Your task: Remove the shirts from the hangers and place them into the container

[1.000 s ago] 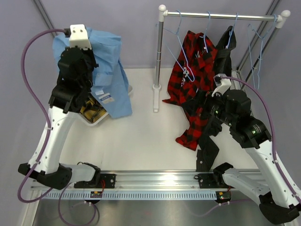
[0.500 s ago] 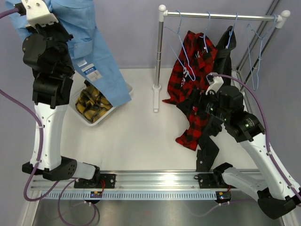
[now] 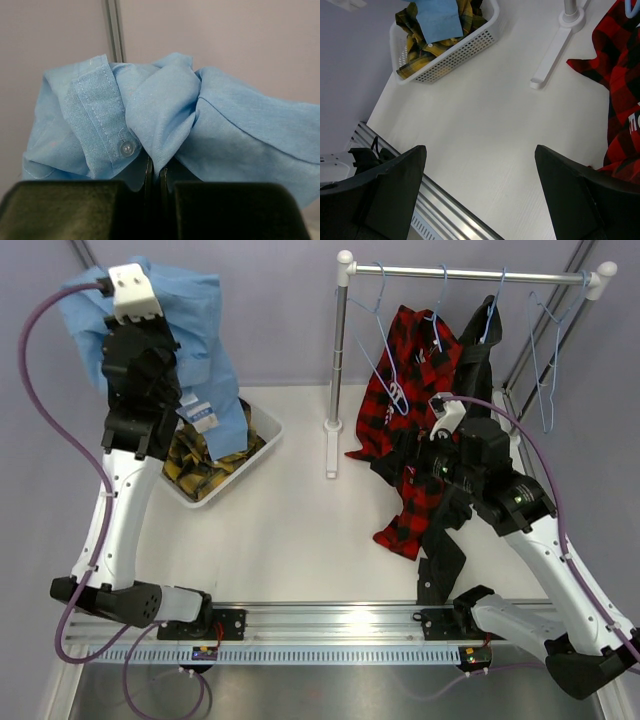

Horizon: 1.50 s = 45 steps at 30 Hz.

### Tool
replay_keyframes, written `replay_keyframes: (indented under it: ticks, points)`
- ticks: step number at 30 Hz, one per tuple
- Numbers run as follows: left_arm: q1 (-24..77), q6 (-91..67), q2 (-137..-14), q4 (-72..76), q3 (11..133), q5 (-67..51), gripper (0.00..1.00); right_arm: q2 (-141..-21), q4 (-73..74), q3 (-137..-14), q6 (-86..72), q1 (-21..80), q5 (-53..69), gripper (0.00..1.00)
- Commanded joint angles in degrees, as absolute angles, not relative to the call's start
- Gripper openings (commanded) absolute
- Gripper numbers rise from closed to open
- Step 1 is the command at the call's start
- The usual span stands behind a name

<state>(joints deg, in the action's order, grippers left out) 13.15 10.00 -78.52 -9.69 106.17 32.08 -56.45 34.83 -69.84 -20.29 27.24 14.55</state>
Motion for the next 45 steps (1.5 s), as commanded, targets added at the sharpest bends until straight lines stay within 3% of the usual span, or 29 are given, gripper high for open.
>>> replay_keyframes:
  ticks: [1, 8, 14, 19, 29, 37, 39, 40, 42, 43, 45]
  points:
    - [12.48, 4.94, -74.37, -6.42, 94.46, 30.77, 0.00, -54.93, 32.35, -70.58, -18.46, 27.07, 15.03, 1.00]
    - [10.73, -5.00, -70.23, -7.65, 70.88, 26.12, 0.00, -51.42, 32.08, -69.61, -16.44, 27.07, 9.85, 0.99]
    - [6.86, -12.74, -73.81, -9.67, 60.40, 22.94, 0.00, -49.48, 33.22, -69.26, -14.50, 27.07, 8.96, 1.00]
    - [1.24, -13.89, -83.56, -12.91, 65.55, 18.90, 0.00, -48.25, 34.01, -68.20, -15.12, 27.07, 8.88, 0.99]
    - [0.09, -16.42, -106.67, -20.73, 79.26, 17.94, 0.00, -48.07, 36.03, -67.76, -16.70, 27.07, 7.12, 1.00]
    - [0.09, -22.58, -110.21, -31.10, 79.54, 16.61, 0.01, -47.81, 36.74, -67.50, -16.79, 27.07, 5.54, 0.99]
    - [0.09, -23.02, -109.60, -31.20, 78.14, 15.74, 0.13, -47.72, 36.48, -67.33, -16.70, 27.07, 5.45, 0.99]
    - [0.09, -22.77, -109.43, -31.20, 77.96, 15.47, 0.26, -47.72, 36.47, -67.32, -16.61, 27.07, 5.45, 1.00]
    - [0.09, -22.24, -107.59, -31.99, 78.66, 15.21, 0.40, -47.99, 36.21, -67.59, -16.44, 27.07, 5.89, 0.99]
    - [0.00, -21.98, -106.36, -32.51, 79.01, 15.21, 0.55, -48.08, 36.04, -67.67, -16.44, 27.07, 6.24, 0.99]
    - [0.09, -21.45, -100.92, -32.52, 80.24, 15.21, 0.73, -48.08, 35.95, -68.11, -15.82, 27.07, 6.42, 0.99]
